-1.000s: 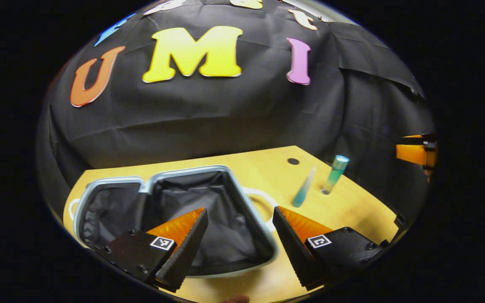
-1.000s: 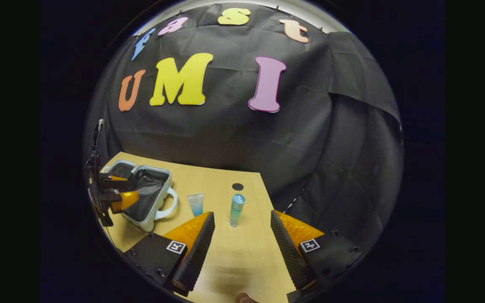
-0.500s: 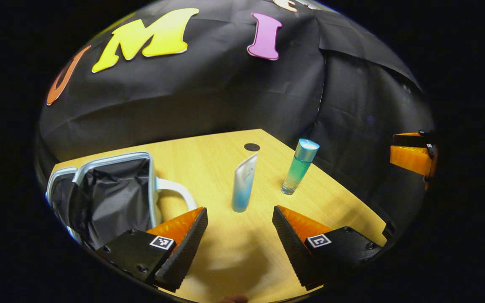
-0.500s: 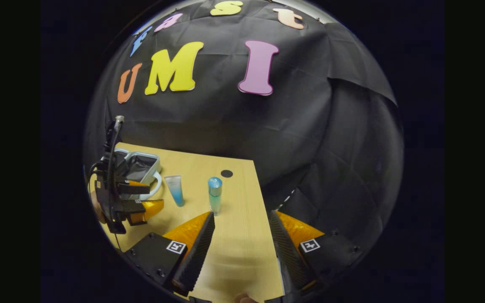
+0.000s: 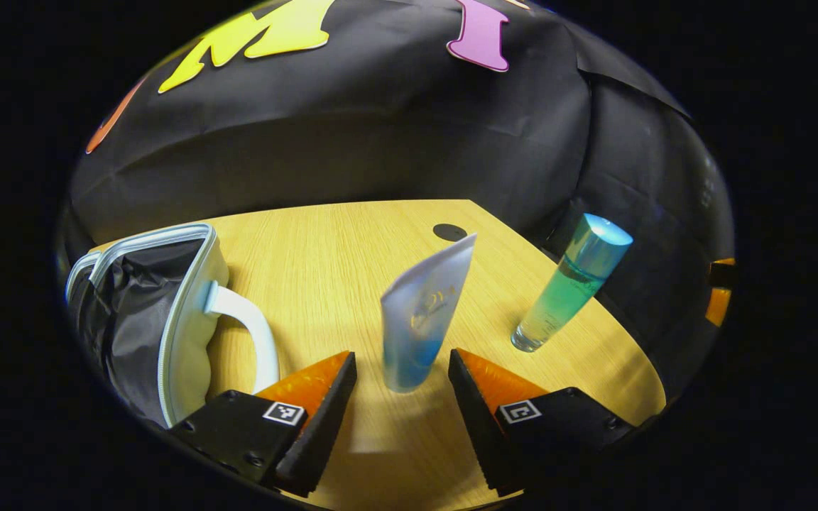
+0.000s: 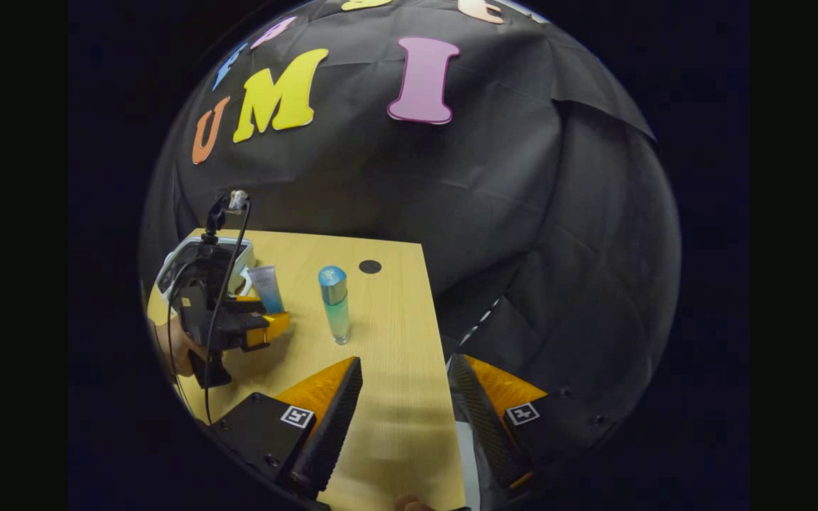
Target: First open the suitcase, pack the skin care products into it, and then close the suitcase.
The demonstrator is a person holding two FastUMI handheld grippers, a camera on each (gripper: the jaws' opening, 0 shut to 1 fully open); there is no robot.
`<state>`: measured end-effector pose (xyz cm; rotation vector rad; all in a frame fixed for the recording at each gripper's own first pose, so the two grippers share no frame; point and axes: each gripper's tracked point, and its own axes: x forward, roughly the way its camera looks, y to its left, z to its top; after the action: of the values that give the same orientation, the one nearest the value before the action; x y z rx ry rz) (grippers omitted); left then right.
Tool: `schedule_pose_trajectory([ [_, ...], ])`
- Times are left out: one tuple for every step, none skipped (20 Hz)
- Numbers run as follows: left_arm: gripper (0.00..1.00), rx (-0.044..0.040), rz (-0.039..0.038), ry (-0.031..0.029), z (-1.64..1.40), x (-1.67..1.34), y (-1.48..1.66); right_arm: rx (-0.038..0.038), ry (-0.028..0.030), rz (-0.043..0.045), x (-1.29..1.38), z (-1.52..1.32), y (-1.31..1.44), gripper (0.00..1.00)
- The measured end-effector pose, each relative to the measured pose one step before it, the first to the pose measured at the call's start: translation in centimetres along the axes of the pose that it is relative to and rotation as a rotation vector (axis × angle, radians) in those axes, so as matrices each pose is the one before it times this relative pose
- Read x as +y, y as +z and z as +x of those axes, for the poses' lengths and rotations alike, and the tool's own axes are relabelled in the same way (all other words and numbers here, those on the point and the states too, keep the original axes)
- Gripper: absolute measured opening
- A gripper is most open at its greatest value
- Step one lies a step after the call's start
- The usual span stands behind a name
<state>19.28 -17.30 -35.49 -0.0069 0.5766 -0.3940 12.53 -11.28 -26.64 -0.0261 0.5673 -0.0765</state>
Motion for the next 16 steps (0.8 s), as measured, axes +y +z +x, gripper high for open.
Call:
schedule_pose_trajectory([
  [0.78,-0.00694,0.00561,-0.00682,0.224,-0.218,0.253,0.00326,0.00975,-0.00289,0.190,0.353,-0.035,0.79],
  [0.75,-0.00114,0.00620,0.00110,0.231,-0.112,0.076,0.00333,0.00840,-0.00188,0.269,0.431,-0.081,0.79],
  [0.68,0.00255,0.00609,-0.00333,0.183,-0.133,0.053,-0.00011,0.00676,-0.00120,0.217,0.392,-0.044,0.79],
  [0.66,-0.00039,0.00915,-0.00222,0.132,-0.145,0.112,-0.00039,0.00597,-0.00139,0.314,0.441,0.061,0.79],
  [0.63,-0.00289,0.01256,0.00574,0.076,-0.058,0.123,-0.00305,0.00677,-0.00147,0.300,0.521,0.182,0.80],
  [0.61,-0.00189,0.01898,0.01812,0.019,0.216,0.136,-0.00208,0.00563,-0.00062,0.335,0.488,0.219,0.79],
  [0.55,-0.00104,0.01486,0.01352,-0.069,0.121,0.238,-0.00111,0.00736,-0.00347,0.435,0.591,0.242,0.79],
  [0.60,0.00546,-0.00029,-0.00702,0.087,-0.291,-0.084,0.00267,0.00431,-0.01049,0.382,0.550,0.138,0.79],
  [0.47,0.00226,-0.00178,-0.00957,-0.075,-0.299,-0.122,-0.00096,0.01240,-0.01147,0.541,0.413,0.297,0.79],
  [0.46,0.00160,0.00099,-0.00891,0.076,-0.099,-0.011,-0.00007,0.01170,-0.00954,0.636,0.347,0.273,0.80],
  [0.46,0.00328,-0.00389,-0.00904,-0.073,-0.228,-0.084,0.00158,0.01848,-0.00334,0.525,0.245,0.112,0.79],
  [0.45,0.00188,-0.01336,-0.00155,-0.390,-0.225,0.065,-0.00352,0.02315,0.00151,0.642,0.253,0.202,0.79],
  [0.52,0.00454,-0.01831,-0.00528,-0.527,-0.240,-0.062,-0.00191,0.01969,0.00144,0.613,0.380,0.273,0.80],
  [0.51,0.00050,-0.02296,0.00275,-0.681,0.131,0.032,-0.01006,0.02202,-0.00101,0.661,0.407,0.321,0.80],
  [0.43,-0.00208,-0.02006,0.00664,-1.040,0.061,0.122,-0.00528,0.01073,-0.00636,0.511,0.620,0.308,0.80],
  [0.43,-0.00409,-0.02212,0.00742,-1.367,0.148,0.111,-0.00502,0.00975,-0.00474,0.460,0.601,0.077,0.79],
])
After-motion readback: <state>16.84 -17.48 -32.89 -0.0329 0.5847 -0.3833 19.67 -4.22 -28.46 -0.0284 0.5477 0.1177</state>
